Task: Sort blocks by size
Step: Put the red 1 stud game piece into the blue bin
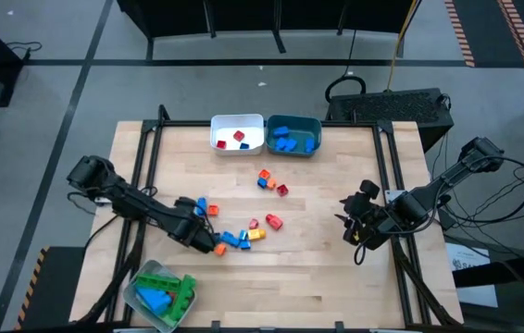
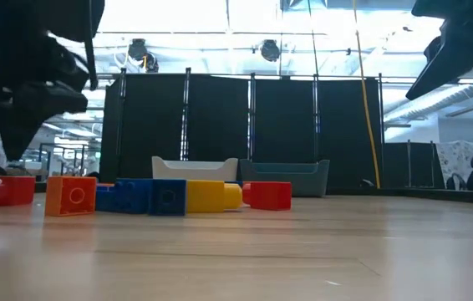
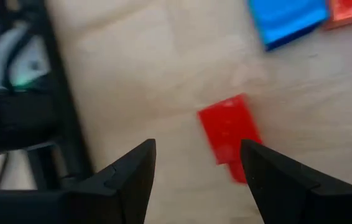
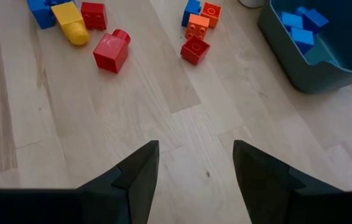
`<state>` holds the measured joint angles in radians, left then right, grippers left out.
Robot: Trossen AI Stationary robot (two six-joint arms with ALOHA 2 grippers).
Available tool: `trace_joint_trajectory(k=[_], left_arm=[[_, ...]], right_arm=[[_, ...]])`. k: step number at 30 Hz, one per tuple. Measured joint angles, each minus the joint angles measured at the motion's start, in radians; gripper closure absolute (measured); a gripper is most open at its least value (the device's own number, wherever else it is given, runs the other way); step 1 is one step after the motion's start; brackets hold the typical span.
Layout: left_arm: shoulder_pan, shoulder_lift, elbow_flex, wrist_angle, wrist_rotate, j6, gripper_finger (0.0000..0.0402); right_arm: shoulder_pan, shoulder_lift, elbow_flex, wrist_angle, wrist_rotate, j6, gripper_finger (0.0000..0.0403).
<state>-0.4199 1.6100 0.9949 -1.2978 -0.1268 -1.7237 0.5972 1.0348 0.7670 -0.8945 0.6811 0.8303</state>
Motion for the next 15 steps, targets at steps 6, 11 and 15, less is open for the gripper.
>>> trace_joint_trajectory(k=[6,11,15], left_arm=[[0.023,0.000,-0.049,0.136,-0.003,0.001,0.0167],[0.028,0.000,-0.071,0.140,-0.003,-0.013,0.0167],[0.027,0.000,-0.091,0.186,-0.002,-0.025,0.0167]], right_arm=[[0.000,0.000,0.000,0.000,0.000,-0.005,0.0211],[0.000,0.000,0.000,0.000,0.000,-0.005,0.0211],[0.000,0.000,0.000,0.000,0.000,-0.005,0.0211]])
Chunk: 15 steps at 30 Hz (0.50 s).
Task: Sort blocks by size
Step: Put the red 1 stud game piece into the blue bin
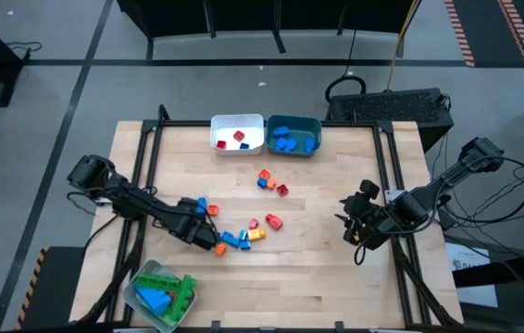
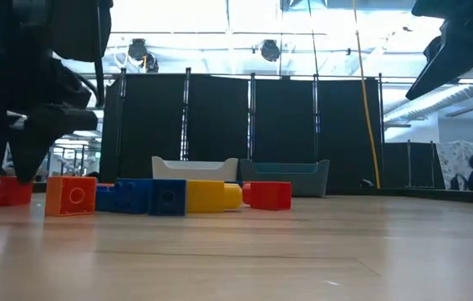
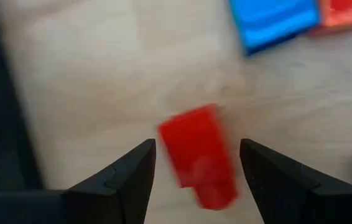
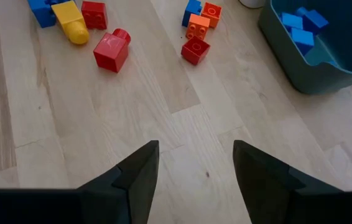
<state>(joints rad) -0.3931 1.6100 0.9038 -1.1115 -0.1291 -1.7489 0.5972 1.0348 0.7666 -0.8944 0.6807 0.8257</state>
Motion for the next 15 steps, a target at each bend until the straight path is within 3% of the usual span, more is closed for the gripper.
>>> trace_joint_trajectory(k=[11,15], left_arm=[[0.003,-0.005,-0.119,0.200,0.009,-0.026,0.0168],[0.014,-0.004,-0.119,0.215,-0.006,-0.015,0.0200]], right_arm=[[0.000,0.000,0.000,0.000,0.000,-0.004,0.0211],[0.000,0.000,0.000,0.000,0.000,-0.005,0.0211]])
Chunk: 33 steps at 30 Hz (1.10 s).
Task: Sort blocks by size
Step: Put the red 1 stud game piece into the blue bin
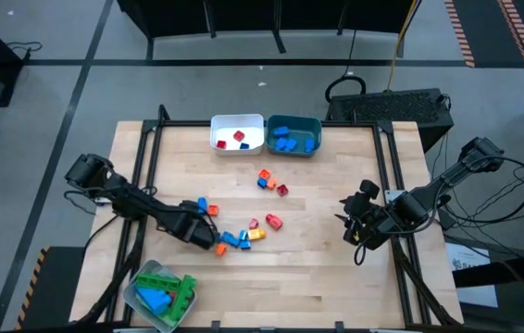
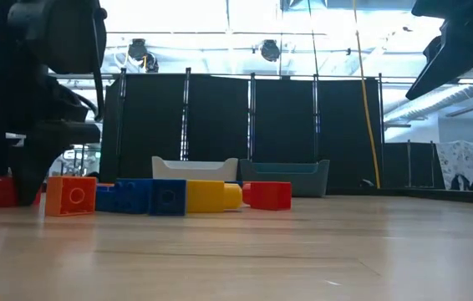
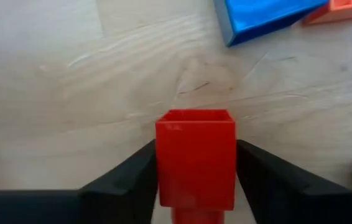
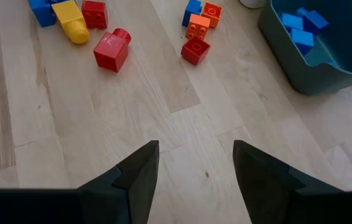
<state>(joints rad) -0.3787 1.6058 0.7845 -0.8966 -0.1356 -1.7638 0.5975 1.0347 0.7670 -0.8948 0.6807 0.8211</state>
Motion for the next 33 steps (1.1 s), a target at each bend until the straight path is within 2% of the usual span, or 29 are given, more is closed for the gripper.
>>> trace_joint_trajectory(k=[4,8,13,20,22,24,26,30,33], left_arm=[[0.004,0.000,0.001,0.008,0.004,0.018,0.0267],[0.004,0.004,0.027,0.001,-0.020,0.063,0.0267],[0.039,0.006,0.110,0.019,-0.160,0.127,0.0267],[0.180,0.005,0.294,0.026,-0.315,0.425,0.0267],[0.235,0.005,0.347,0.057,-0.393,0.547,0.0267],[0.308,0.005,0.381,0.153,-0.461,0.700,0.0267],[0.388,0.005,0.392,0.319,-0.465,0.868,0.0267],[0.533,0.035,0.393,0.678,-0.340,1.152,0.0267],[0.620,0.088,0.393,0.912,-0.226,1.256,0.0267]], right_arm=[[0.000,0.000,0.000,0.000,0.000,0.000,0.0211],[0.000,0.000,0.000,0.000,0.000,-0.004,0.0211],[0.000,0.000,0.000,0.000,0.000,-0.004,0.0211],[0.000,0.000,0.000,0.000,0.002,-0.004,0.0211],[0.000,0.000,0.000,0.000,0.003,-0.004,0.0211],[0.000,0.000,0.000,0.000,0.003,-0.004,0.0211],[0.000,0.000,0.000,0.000,0.003,-0.004,0.0211],[0.000,0.000,0.000,0.001,0.003,-0.004,0.0211],[0.000,0.000,0.000,0.001,0.004,-0.004,0.0211]])
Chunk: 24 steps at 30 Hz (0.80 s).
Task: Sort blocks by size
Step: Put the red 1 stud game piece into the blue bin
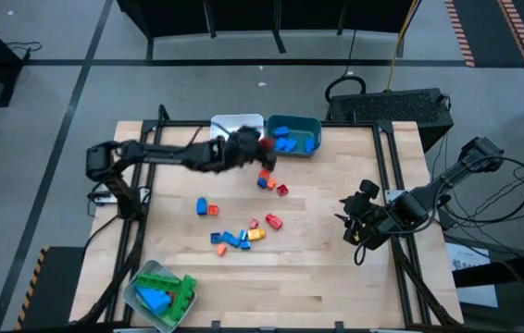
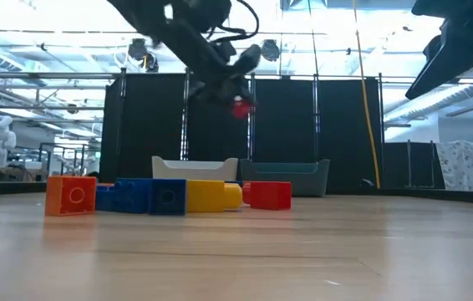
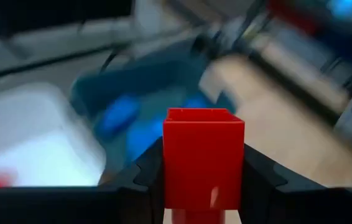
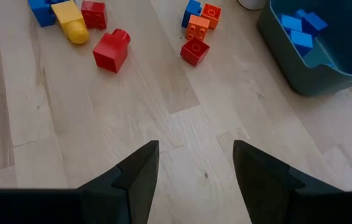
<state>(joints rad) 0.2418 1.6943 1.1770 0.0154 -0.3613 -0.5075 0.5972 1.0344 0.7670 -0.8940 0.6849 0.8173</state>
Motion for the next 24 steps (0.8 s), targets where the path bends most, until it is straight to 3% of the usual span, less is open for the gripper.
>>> trace_joint_trajectory(k=[5,14,20,24], left_arm=[[0.095,0.111,0.006,0.295,0.097,0.097,0.0267],[0.153,0.298,0.151,0.312,0.103,0.125,0.0267],[0.150,0.341,0.227,0.274,0.096,0.176,0.0181],[0.149,0.339,0.261,0.210,0.066,0.184,0.0155]], right_arm=[[0.000,0.000,0.000,0.000,0.001,0.000,0.0211],[0.000,0.000,0.000,0.002,0.025,-0.012,0.0211],[0.000,0.000,0.000,0.005,0.024,-0.013,0.0211],[0.000,0.000,0.000,0.006,0.024,-0.013,0.0211]])
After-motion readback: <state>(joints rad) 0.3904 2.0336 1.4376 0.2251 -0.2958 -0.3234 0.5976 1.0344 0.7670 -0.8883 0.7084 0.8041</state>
